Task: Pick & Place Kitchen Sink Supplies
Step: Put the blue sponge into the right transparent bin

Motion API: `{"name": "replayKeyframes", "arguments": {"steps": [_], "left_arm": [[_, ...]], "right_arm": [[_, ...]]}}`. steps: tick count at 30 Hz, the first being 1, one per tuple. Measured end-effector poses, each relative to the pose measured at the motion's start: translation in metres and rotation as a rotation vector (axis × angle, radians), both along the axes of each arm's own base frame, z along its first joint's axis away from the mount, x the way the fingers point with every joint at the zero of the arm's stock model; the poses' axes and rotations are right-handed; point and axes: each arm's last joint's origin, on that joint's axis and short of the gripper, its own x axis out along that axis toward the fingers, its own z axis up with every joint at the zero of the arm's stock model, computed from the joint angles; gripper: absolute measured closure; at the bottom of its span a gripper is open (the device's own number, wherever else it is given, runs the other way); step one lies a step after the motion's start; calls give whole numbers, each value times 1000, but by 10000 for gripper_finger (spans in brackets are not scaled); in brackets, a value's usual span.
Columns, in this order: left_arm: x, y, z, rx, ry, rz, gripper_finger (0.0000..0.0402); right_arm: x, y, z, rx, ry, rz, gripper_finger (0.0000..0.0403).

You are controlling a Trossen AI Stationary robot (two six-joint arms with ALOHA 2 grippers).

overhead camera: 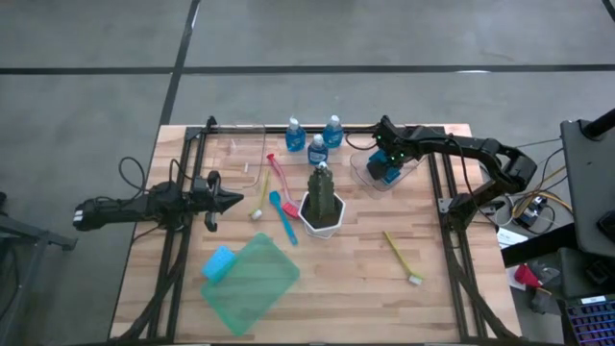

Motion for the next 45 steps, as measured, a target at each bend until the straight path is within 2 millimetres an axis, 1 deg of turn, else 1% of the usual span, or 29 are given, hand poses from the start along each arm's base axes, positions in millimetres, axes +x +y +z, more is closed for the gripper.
{"name": "replayKeyframes", "arguments": {"steps": [24,31,40,45], "left_arm": [[0,0,0,0,0,0,401],[0,0,0,0,0,0,401],[0,0,0,0,0,-1,401],[0,0,0,0,0,0,401]], "right_arm": [[-1,3,-9,9,-18,9,108],[-1,3,-9,10,-18,8,90],[0,5,-9,34,-25,17,45],[1,4,-2,36,-23,21,35]]}}
